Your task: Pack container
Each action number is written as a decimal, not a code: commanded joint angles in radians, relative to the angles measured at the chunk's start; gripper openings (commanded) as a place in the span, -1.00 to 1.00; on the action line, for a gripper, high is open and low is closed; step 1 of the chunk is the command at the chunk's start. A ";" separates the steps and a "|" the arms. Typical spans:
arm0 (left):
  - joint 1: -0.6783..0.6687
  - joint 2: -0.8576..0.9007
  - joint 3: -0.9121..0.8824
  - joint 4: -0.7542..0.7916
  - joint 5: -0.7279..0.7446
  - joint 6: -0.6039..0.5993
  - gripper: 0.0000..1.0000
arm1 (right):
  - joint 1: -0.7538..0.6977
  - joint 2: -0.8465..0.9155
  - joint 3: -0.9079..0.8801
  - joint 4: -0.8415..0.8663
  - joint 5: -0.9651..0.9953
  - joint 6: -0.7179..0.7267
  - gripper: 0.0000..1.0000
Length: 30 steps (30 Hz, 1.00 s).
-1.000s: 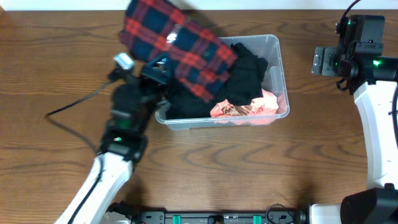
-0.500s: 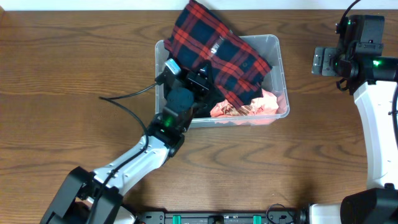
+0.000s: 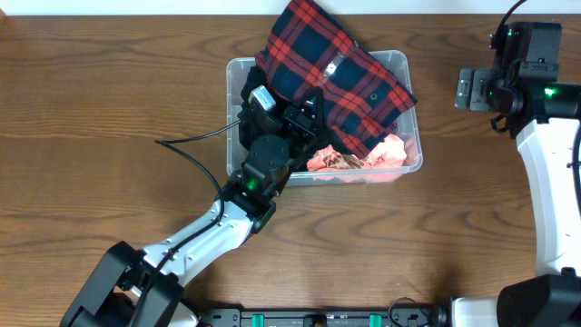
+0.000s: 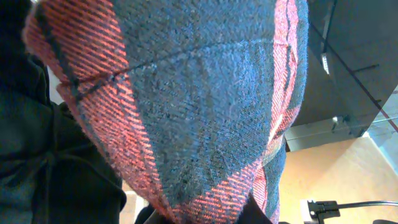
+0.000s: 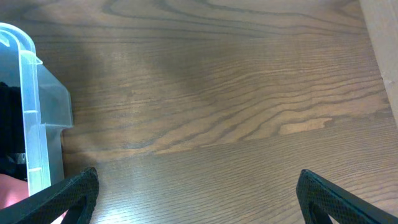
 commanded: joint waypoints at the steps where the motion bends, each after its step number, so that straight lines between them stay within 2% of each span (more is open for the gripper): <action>1: 0.000 -0.019 0.031 0.012 0.030 -0.002 -0.88 | -0.006 0.005 0.002 -0.001 0.007 -0.001 0.99; 7: 0.004 -0.023 0.031 0.013 0.067 0.000 -0.88 | -0.006 0.005 0.002 -0.001 0.007 -0.001 0.99; 13: 0.070 -0.094 0.032 0.005 0.182 0.163 -0.89 | -0.006 0.005 0.002 -0.001 0.007 -0.001 0.98; 16: 0.133 -0.178 0.047 -0.119 0.245 0.220 -0.87 | -0.006 0.005 0.002 -0.001 0.007 -0.001 0.98; 20: 0.234 -0.308 0.107 -0.450 0.327 0.315 -0.75 | -0.006 0.005 0.002 -0.001 0.007 -0.001 0.98; 23: 0.298 -0.388 0.151 -0.633 0.364 0.418 -0.78 | -0.006 0.005 0.002 -0.001 0.007 -0.001 0.99; 25: 0.331 -0.435 0.179 -0.722 0.371 0.486 -0.88 | -0.006 0.005 0.002 -0.001 0.007 -0.001 0.99; 28: 0.354 -0.495 0.188 -0.741 0.372 0.583 -0.88 | -0.006 0.005 0.002 -0.001 0.007 -0.001 0.99; 30: 0.354 -0.524 0.188 -0.727 0.373 0.587 -0.88 | -0.006 0.005 0.002 -0.001 0.007 -0.001 0.98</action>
